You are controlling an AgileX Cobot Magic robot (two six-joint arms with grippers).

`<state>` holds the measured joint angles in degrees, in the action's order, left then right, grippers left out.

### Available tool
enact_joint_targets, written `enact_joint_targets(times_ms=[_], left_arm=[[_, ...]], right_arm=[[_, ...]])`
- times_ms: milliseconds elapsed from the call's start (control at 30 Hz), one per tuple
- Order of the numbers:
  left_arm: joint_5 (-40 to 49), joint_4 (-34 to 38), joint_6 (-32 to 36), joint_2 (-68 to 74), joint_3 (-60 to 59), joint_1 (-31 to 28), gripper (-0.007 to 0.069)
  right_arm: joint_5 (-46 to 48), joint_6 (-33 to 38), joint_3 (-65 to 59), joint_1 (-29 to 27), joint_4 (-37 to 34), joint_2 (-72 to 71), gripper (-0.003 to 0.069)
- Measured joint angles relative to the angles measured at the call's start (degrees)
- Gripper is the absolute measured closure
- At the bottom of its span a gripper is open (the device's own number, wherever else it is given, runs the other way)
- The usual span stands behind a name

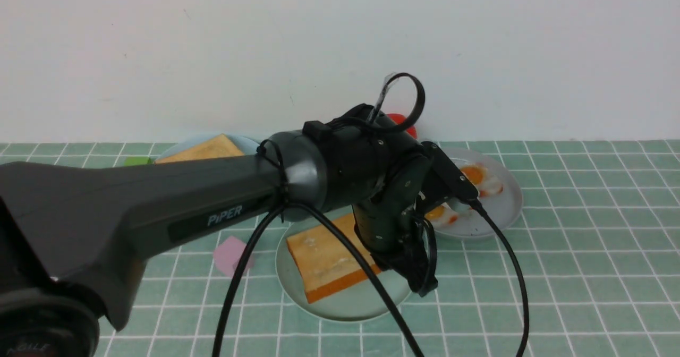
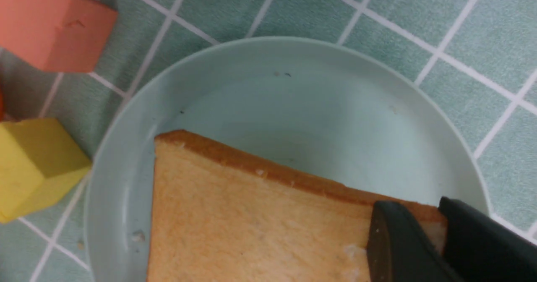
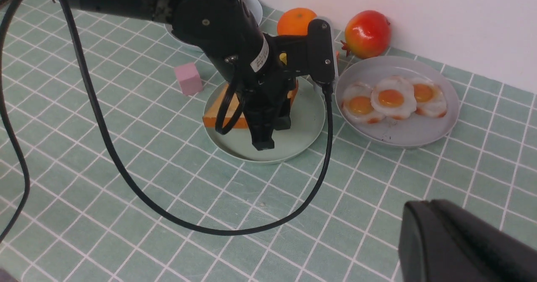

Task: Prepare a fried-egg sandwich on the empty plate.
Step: Use the left arm to put a slice of bread into the empty plate in the middle, then use the right arm to grab a fried egg

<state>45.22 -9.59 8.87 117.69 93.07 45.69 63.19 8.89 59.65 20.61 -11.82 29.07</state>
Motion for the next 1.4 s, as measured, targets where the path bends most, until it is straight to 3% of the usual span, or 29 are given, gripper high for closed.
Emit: enact_joint_targets(times_ms=[200, 367, 500, 600, 700, 867, 933, 1100, 1200, 1400], left_arm=[[-0.1, 0.8, 0.0, 0.0, 0.0, 0.0, 0.0489], [0.0, 0.4, 0.0, 0.0, 0.0, 0.0, 0.0361], [1.6, 0.6, 0.0, -0.4, 0.0, 0.0, 0.0211], [3.4, 1.7, -1.3, -3.0, 0.0, 0.0, 0.0180], [3.9, 2.6, -3.9, -7.5, 0.0, 0.0, 0.0226], [5.1, 5.0, -9.8, -24.4, -0.7, 0.0, 0.0566], [5.1, 5.3, -10.1, -30.3, -2.3, 0.0, 0.0634], [3.5, 6.1, -10.5, -45.2, -14.0, 0.0, 0.0638], [1.4, 6.3, -11.6, -52.2, -21.0, 0.0, 0.0638], [-8.8, 7.0, -16.0, -70.8, -42.5, 0.0, 0.0638]], right_arm=[[0.0, 0.0, 0.0, 0.0, 0.1, 0.0, 0.0636], [0.9, 0.0, 0.0, 0.0, 0.0, 0.0, 0.0632], [1.4, -0.8, 0.0, 0.0, -0.2, 0.1, 0.0627], [1.3, -2.2, 0.0, 0.0, 0.0, 1.0, 0.0627], [0.9, -3.1, 0.0, 0.0, 0.5, 2.9, 0.0627], [-2.7, -5.7, 0.0, 0.0, 2.7, 12.7, 0.0624], [-5.0, -6.8, 0.0, 0.0, 4.5, 17.3, 0.0625], [-13.3, -9.9, 0.0, -3.3, 7.7, 31.8, 0.0624], [-16.9, -9.6, 0.0, -6.0, 5.8, 39.1, 0.0622], [-24.1, -3.3, 4.6, -12.6, -8.8, 59.3, 0.0596]])
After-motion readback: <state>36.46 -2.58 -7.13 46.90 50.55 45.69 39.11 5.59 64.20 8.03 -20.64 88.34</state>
